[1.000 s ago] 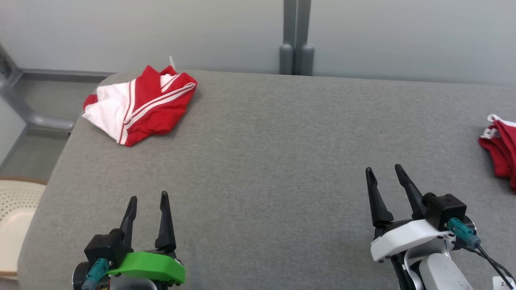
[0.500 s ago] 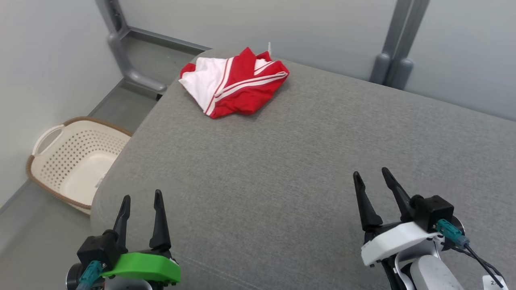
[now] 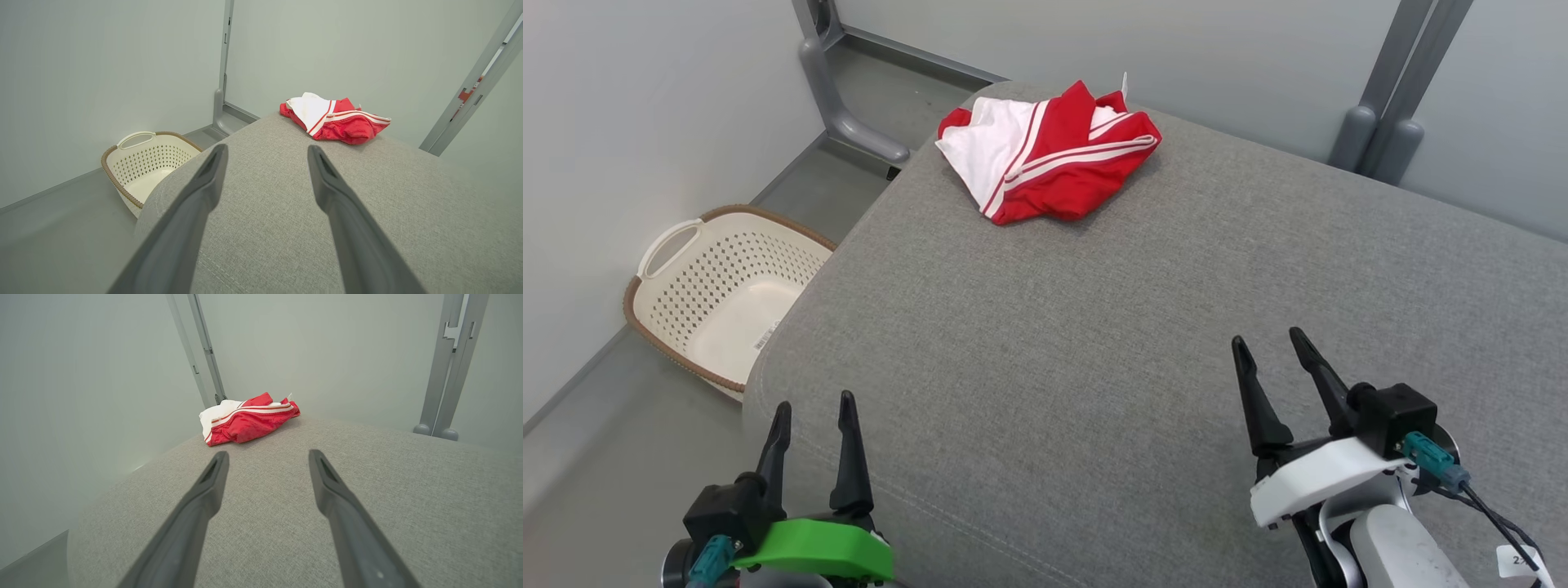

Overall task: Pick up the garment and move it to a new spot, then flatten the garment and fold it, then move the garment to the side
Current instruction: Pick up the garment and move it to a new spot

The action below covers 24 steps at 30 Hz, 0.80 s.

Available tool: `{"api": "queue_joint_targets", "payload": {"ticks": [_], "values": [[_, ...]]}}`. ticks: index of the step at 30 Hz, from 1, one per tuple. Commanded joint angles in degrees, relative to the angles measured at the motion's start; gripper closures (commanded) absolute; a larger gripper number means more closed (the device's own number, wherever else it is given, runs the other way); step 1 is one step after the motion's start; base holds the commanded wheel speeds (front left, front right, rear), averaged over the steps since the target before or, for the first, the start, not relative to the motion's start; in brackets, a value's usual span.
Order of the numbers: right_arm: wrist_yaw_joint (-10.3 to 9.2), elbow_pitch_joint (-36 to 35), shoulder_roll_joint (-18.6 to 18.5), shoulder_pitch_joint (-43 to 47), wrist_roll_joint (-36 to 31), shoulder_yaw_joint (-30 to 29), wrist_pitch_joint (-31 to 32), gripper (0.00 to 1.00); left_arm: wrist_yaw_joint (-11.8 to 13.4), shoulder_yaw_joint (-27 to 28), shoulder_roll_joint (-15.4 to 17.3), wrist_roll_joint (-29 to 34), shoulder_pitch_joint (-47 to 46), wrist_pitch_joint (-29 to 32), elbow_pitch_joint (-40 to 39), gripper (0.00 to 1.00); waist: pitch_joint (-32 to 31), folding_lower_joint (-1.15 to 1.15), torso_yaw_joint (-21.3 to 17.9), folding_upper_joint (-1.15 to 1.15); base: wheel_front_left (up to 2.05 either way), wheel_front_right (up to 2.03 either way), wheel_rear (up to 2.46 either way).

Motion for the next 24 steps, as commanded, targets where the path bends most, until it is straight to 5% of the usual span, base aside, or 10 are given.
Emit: {"api": "queue_joint_targets", "payload": {"ticks": [1, 10, 24], "values": [[-0.08, -0.4, -0.2, 0.3, -0.5, -0.6, -0.2, 0.0, -0.4, -0.2, 0.1, 0.3, -0.6, -0.2, 0.5, 0.0, 0.3, 0.0, 0.0, 0.0, 0.0, 0.0, 0.0], [-0.08, -3.3, -0.2, -2.9, -2.8, -1.7, 1.0, 0.0, -2.7, 0.5, 5.2, 1.9, -13.5, 1.6, 3.3, 0.0, 5.9, 0.0, -4.9, 0.0, 0.0, 0.0, 0.0], [-0.07, -9.6, -0.2, -11.1, -7.5, -1.5, 3.8, 0.0, -7.7, 0.4, 15.9, 0.5, -42.5, 12.6, 15.1, 0.0, 20.8, 0.0, -17.4, 0.0, 0.0, 0.0, 0.0]]}}
